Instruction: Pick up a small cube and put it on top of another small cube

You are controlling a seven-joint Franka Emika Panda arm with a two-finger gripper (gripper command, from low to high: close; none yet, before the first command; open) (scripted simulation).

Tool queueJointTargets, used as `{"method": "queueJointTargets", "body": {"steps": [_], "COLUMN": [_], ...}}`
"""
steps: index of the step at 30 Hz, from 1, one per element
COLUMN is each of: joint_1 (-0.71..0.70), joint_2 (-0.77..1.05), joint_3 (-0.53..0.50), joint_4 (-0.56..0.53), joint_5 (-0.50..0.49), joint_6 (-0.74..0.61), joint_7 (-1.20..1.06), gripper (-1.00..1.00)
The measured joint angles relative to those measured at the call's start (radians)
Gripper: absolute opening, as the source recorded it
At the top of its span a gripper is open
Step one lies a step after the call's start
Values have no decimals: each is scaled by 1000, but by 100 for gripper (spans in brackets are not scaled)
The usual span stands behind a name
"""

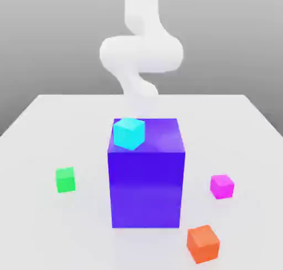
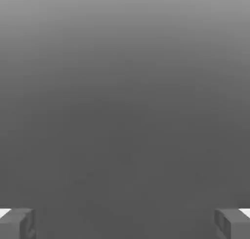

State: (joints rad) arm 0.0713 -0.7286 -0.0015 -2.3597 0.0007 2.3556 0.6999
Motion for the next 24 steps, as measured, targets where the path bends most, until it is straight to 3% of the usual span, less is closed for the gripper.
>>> {"method": "queueJointTargets", "body": {"steps": [20, 24], "joint_1": [544, 573], "joint_2": [647, 785], "joint_3": [78, 84], "joint_4": [-518, -542], "joint_5": [21, -30], "joint_6": [496, 606], "joint_7": [-904, -938], "gripper": [0, 0]}}
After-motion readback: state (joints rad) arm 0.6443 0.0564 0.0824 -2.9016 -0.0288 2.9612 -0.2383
